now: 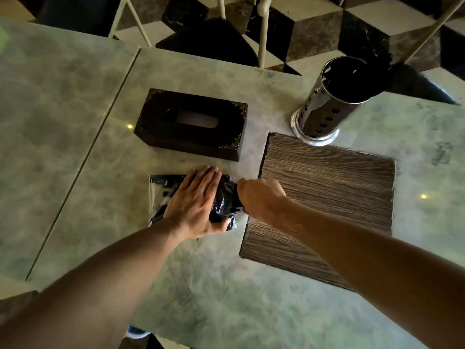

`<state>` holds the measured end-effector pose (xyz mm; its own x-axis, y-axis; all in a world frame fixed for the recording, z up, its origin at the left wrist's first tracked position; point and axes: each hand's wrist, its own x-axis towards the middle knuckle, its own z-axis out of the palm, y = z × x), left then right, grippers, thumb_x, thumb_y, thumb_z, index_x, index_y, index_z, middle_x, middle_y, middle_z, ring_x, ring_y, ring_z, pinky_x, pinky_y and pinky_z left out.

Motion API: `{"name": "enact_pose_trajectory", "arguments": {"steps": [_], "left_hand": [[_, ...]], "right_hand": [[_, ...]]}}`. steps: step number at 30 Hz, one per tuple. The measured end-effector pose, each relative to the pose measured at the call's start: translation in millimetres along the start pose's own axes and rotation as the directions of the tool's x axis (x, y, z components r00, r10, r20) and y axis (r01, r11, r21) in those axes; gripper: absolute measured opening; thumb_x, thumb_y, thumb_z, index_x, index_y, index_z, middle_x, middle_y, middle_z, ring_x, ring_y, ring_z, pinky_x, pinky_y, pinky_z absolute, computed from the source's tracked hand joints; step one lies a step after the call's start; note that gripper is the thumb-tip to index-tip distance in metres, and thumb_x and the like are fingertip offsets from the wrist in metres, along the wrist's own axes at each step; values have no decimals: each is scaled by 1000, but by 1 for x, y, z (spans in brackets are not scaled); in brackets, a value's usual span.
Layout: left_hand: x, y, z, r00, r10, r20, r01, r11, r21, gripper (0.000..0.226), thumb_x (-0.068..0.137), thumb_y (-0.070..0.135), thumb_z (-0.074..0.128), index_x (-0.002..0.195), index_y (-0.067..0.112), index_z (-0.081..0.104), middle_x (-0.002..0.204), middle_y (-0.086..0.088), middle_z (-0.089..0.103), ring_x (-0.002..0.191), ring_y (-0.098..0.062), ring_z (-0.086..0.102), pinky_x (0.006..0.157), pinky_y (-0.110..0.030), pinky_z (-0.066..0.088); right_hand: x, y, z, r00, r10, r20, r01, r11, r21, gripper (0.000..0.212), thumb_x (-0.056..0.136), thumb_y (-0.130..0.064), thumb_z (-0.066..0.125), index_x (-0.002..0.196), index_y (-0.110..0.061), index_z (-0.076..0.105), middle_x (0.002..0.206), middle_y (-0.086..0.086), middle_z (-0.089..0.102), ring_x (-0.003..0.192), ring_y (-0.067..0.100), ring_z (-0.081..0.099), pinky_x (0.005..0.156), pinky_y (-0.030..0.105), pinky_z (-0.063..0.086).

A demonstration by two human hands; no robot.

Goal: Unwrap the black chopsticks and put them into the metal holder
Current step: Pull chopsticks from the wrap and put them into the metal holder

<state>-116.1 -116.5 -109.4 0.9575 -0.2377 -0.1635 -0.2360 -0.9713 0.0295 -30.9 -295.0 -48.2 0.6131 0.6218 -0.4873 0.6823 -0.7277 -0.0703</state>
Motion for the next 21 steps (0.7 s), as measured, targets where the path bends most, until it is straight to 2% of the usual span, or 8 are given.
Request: {"name": "enact_pose_trajectory", "arguments": {"steps": [2,3,6,9,12,17,21], "left_hand": [[0,0,0,1000,-5,-8,5,1000,-3,110,78,73,49,152,-7,33,158,-25,39,149,-37,33,123,-53,27],[0,0,0,1000,-7,-12,7,1000,0,110,78,73,49,152,-7,34,158,-25,39,150,-37,33,123,-53,27],[1,-1,2,1000,-11,-10,11,1000,1,110,78,73,49,152,-6,33,158,-24,39,150,-36,33,123,-53,28],[2,-1,2,1000,-10,1,10,1000,3,111,77,74,48,152,-6,32,158,-24,38,150,-36,32,123,-52,28],[2,0,3,1000,-15,6,15,1000,12,110,78,75,46,152,-6,32,159,-24,38,150,-36,32,123,-52,29],[-1,1,2,1000,-9,-4,9,1000,16,109,81,76,42,152,-7,33,159,-25,38,149,-36,34,122,-52,31],[0,1,-1,1000,-19,-16,20,1000,11,107,82,74,45,151,-7,36,157,-24,41,148,-36,35,121,-52,32]], "right_hand": [[0,-4,-5,1000,7,15,-5,990,-141,23,90,-19,61,110,-8,53,74,2,54,77,24,64,71,39,54],[0,-6,-8,999,24,23,-19,986,-168,28,88,-20,64,111,-9,53,79,4,56,82,25,63,74,40,53],[4,-16,-12,996,85,36,-80,987,-136,45,87,-20,64,126,-7,48,112,12,58,104,29,56,83,39,51],[8,-27,-13,999,51,-10,-52,986,-159,49,89,-16,59,134,-4,44,125,16,50,114,33,50,91,39,49],[11,-28,-14,1000,-8,-27,2,980,-198,45,88,-14,60,129,0,47,121,18,54,109,30,53,92,37,46],[5,-19,-10,999,-12,-39,5,986,-165,52,78,-8,71,123,4,47,109,19,56,98,29,56,87,37,48],[7,-18,-5,998,-24,-54,15,986,-165,46,76,-4,71,116,3,49,103,17,59,94,28,59,83,38,49]]}}
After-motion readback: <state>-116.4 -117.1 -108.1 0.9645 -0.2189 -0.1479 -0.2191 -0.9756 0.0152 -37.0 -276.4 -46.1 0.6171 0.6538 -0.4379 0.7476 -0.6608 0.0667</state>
